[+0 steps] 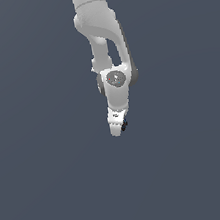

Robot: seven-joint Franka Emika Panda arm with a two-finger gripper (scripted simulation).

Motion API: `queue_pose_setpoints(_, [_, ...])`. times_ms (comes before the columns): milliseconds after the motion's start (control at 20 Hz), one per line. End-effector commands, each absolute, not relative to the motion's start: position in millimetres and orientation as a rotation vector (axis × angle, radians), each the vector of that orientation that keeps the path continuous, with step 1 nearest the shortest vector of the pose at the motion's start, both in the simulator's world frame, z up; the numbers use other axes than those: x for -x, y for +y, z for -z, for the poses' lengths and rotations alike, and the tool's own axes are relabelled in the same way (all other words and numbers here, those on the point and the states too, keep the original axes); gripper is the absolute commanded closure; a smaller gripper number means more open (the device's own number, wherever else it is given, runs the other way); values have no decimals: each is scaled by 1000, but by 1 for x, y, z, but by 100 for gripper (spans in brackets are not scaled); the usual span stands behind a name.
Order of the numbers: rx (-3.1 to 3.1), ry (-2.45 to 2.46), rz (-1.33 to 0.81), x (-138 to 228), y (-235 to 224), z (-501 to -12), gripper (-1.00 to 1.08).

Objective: Pick up the object and move it to a goal position.

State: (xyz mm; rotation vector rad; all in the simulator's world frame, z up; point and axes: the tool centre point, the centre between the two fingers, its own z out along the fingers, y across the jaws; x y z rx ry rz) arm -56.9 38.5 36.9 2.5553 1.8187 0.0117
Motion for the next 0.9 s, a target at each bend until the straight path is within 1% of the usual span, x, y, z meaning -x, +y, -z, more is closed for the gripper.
queue_pose_setpoints(0, [-2555, 1818, -14, 58, 36, -42, 108])
queue_pose_setpoints(400, [-2554, 1818, -10, 70, 22, -75, 108])
queue_pose_setpoints(850, [-2556, 1820, -7, 93, -6, -142, 108])
